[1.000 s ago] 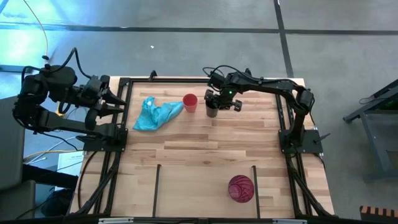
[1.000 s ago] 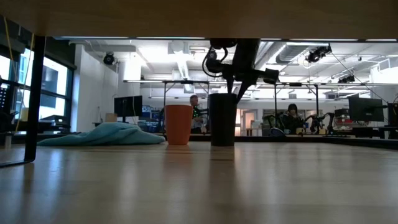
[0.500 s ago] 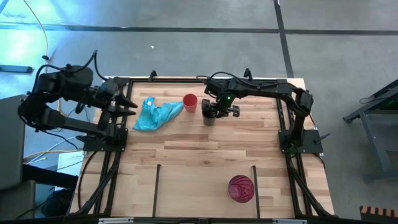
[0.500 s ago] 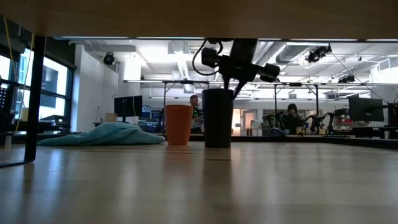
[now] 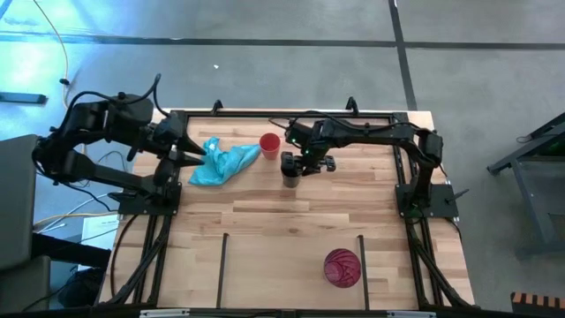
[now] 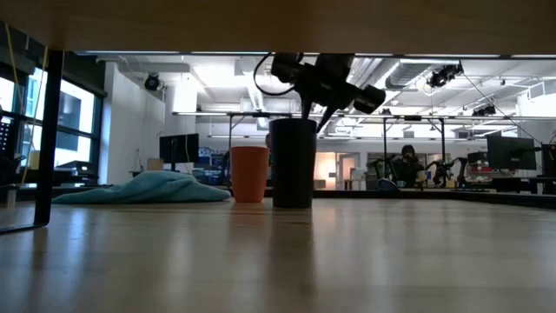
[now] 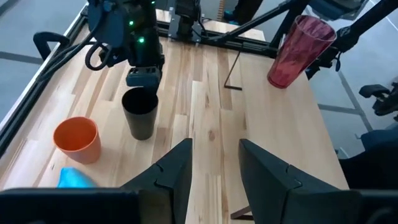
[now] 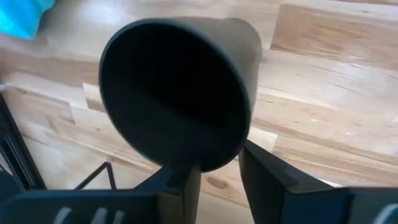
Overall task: Stack small to large cups/mugs on shelf
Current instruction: Put the black cup on the shelf
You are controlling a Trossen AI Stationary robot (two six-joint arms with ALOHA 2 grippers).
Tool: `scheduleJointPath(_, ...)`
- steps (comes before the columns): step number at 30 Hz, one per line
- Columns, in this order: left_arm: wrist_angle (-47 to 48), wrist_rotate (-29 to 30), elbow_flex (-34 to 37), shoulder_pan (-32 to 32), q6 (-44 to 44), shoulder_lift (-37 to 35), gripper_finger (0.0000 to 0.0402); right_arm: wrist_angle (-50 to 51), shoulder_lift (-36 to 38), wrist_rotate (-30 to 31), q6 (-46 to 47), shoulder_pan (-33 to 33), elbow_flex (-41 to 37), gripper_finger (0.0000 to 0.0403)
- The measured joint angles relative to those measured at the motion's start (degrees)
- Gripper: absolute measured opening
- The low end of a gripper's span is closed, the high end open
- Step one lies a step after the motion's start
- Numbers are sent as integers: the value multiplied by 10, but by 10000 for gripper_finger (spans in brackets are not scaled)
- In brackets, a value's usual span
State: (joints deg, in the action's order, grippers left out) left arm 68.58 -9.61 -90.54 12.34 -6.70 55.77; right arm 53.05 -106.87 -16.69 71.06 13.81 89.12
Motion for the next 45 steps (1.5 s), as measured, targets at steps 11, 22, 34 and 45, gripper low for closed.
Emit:
scheduleJointPath(11,0,0,0,0,0,19,117,-12,11,-3,-9,-12,0,180)
scheduleJointPath(22,1,46,0,0,5,48,117,-43,80,35,-21,-19,1,184)
scheduleJointPath(34,-47,92,0,1,3,198,117,-49,218,44,-164,-42,1,184)
scheduleJointPath(45,-124,165,0,21,-40,349,117,-44,383,73,-431,-87,1,184)
